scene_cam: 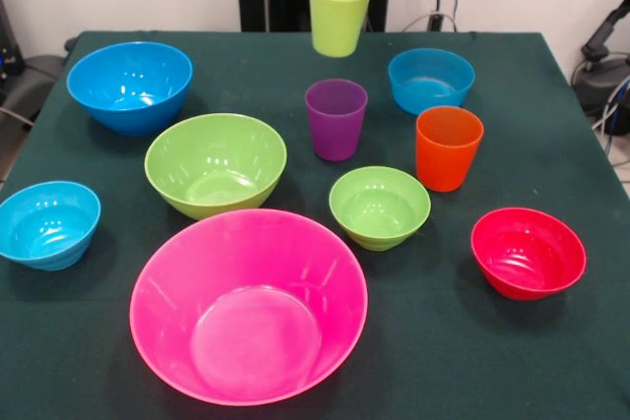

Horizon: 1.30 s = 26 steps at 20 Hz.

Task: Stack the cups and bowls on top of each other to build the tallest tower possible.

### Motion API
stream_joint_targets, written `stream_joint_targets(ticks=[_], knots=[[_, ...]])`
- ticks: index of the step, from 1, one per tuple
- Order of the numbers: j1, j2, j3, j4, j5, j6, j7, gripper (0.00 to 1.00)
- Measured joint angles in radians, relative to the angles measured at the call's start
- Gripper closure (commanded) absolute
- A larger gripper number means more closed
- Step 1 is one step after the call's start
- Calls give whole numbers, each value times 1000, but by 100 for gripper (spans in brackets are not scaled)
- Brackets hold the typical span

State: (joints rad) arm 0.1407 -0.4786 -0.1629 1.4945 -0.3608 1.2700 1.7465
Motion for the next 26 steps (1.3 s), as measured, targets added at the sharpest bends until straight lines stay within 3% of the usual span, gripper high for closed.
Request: stream_joint_targets(ticks=[26], knots=[[6,-17,-2,5,0,0,0,100]])
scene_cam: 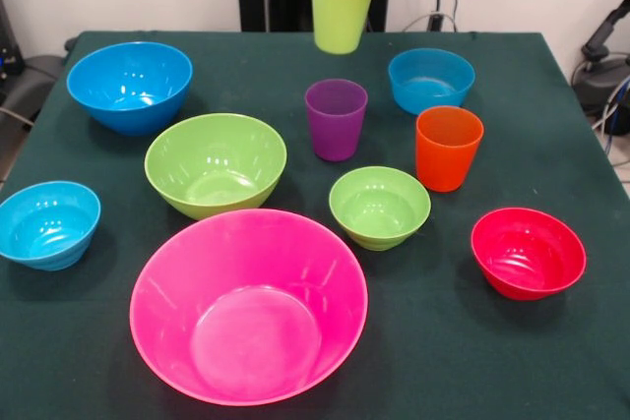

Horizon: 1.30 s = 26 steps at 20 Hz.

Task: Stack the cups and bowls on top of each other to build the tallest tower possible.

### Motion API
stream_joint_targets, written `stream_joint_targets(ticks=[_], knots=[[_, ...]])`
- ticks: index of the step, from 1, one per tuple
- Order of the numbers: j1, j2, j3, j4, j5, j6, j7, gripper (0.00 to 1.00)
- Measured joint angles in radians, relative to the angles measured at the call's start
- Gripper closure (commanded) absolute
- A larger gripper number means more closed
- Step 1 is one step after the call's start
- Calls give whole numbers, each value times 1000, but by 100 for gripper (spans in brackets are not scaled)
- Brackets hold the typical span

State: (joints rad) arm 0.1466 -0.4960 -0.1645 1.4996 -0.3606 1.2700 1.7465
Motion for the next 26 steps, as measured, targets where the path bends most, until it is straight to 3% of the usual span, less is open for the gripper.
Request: stream_joint_targets(ticks=[26], knots=[[0,-8,0,10,25,0,0,100]])
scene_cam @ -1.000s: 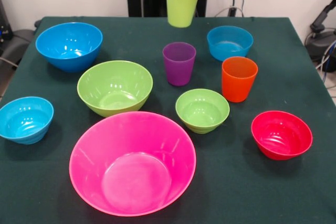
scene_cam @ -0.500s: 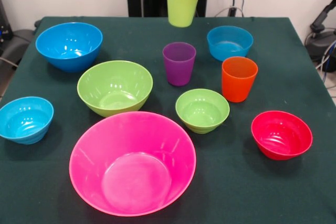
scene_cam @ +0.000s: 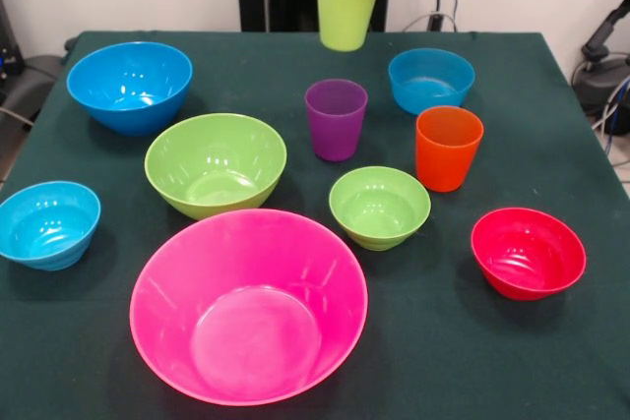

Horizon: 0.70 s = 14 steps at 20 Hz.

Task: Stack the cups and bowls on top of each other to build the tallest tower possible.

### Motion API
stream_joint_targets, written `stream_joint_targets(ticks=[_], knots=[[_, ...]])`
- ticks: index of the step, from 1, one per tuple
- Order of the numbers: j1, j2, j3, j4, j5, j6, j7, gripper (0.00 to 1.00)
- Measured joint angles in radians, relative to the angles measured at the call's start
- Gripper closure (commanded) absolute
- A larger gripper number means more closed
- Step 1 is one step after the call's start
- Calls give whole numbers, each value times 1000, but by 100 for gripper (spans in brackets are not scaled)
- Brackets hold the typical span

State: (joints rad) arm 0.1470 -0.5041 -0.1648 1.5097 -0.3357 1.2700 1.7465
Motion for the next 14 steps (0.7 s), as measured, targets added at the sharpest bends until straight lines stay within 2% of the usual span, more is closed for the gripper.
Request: stream_joint_targets(ticks=[14], knots=[[-15,1,0,13,8,-49,0,100]])
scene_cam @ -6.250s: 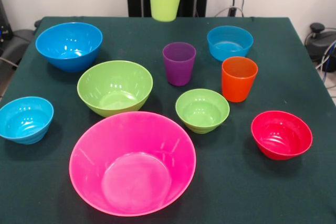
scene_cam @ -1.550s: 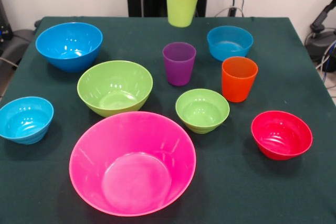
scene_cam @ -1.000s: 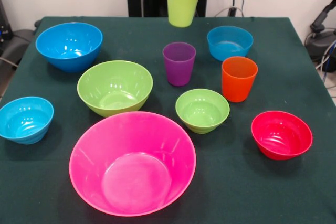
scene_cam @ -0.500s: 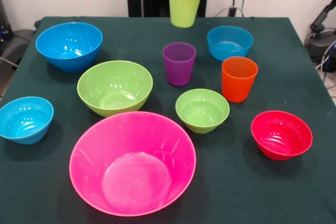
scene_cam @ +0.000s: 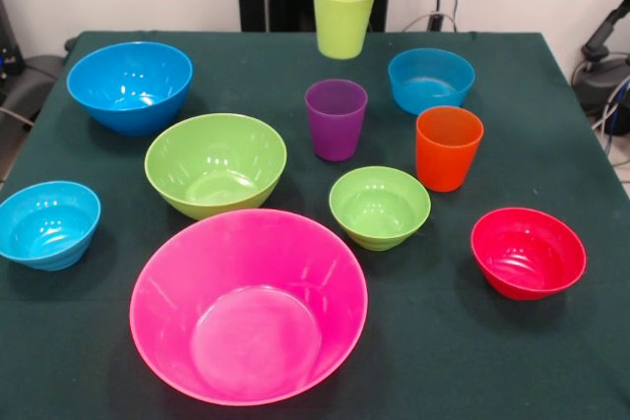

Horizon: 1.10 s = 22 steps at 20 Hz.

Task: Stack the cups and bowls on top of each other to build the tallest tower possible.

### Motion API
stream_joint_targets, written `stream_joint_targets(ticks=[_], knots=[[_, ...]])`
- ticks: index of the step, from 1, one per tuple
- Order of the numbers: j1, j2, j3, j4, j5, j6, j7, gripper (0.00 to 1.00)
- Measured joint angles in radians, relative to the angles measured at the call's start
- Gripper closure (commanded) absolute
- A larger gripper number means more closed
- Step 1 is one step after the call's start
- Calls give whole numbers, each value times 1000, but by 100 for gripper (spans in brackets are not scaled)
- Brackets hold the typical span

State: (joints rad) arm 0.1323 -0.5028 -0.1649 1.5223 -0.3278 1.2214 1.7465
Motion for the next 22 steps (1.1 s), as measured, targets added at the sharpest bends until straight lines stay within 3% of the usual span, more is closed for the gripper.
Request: stream_joint_targets(ticks=[13,22], knots=[[0,25,1,12,7,7,0,100],[-1,79,14,-51,11,138,0,100]])
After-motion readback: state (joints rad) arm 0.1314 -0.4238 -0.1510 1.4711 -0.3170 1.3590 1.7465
